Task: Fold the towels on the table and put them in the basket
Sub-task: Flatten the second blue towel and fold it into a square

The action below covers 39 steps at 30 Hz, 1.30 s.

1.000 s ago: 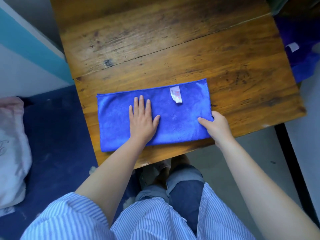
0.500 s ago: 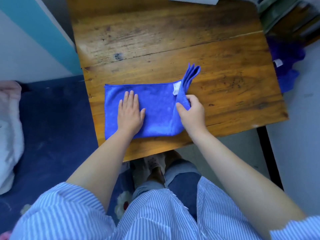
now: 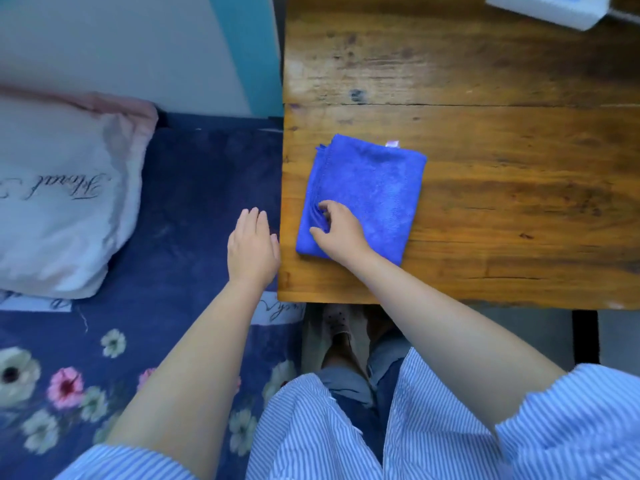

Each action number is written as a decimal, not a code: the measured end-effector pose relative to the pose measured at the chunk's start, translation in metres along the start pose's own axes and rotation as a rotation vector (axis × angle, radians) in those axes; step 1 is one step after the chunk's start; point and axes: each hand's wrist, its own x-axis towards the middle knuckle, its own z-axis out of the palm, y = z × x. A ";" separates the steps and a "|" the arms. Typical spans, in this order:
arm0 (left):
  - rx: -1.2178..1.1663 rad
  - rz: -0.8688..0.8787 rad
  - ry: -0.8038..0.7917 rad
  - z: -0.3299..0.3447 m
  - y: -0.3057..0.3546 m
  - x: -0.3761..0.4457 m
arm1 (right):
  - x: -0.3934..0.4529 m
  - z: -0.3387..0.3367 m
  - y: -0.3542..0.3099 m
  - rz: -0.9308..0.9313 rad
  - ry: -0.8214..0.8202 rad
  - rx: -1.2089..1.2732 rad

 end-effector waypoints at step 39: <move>-0.171 0.097 0.174 0.012 0.068 -0.006 | -0.040 -0.059 0.076 -0.298 0.267 -0.368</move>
